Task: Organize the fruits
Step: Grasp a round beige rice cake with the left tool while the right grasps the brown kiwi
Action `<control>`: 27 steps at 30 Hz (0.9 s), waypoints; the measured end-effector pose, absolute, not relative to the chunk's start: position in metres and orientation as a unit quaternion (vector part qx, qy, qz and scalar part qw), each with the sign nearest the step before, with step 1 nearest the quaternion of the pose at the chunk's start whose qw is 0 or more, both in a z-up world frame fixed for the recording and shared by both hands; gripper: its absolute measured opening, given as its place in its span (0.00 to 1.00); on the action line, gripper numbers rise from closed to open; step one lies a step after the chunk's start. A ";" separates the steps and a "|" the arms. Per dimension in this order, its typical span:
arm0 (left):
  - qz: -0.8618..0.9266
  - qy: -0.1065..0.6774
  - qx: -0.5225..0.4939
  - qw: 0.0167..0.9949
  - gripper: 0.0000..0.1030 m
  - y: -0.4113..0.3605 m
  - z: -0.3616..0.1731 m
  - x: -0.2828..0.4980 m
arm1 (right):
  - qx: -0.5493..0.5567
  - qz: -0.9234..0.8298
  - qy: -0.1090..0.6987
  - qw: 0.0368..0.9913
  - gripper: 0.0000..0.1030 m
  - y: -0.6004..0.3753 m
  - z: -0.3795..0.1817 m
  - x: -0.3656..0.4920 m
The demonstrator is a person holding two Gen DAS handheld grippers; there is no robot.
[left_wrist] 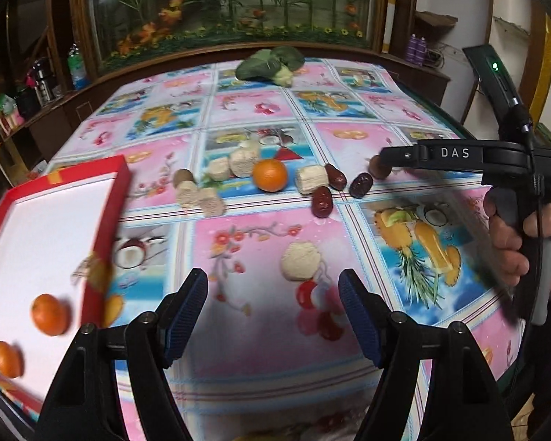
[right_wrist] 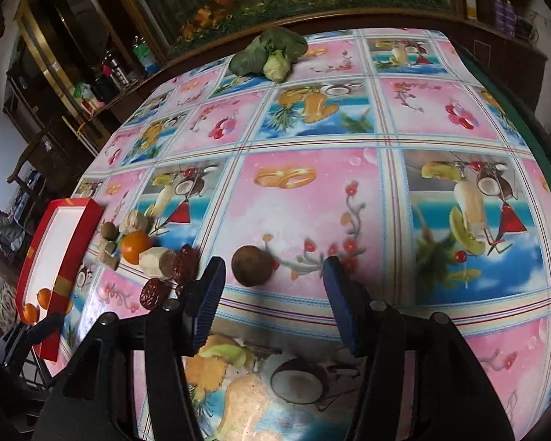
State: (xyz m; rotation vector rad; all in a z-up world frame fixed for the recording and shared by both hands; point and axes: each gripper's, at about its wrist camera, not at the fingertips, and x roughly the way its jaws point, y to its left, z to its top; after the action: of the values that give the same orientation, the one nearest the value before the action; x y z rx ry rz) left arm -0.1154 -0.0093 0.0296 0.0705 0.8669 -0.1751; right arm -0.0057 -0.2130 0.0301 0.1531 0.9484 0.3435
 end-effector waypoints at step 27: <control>-0.115 0.455 0.023 0.883 0.29 -0.017 0.015 -0.083 | 0.011 0.144 0.442 0.885 0.24 -0.194 0.018 -0.008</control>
State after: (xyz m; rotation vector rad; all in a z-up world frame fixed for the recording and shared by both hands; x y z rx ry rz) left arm -0.0830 -0.0171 0.0153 0.0475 0.9472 -0.2401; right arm -0.0082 -0.1939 0.0183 0.0226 0.9201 0.2999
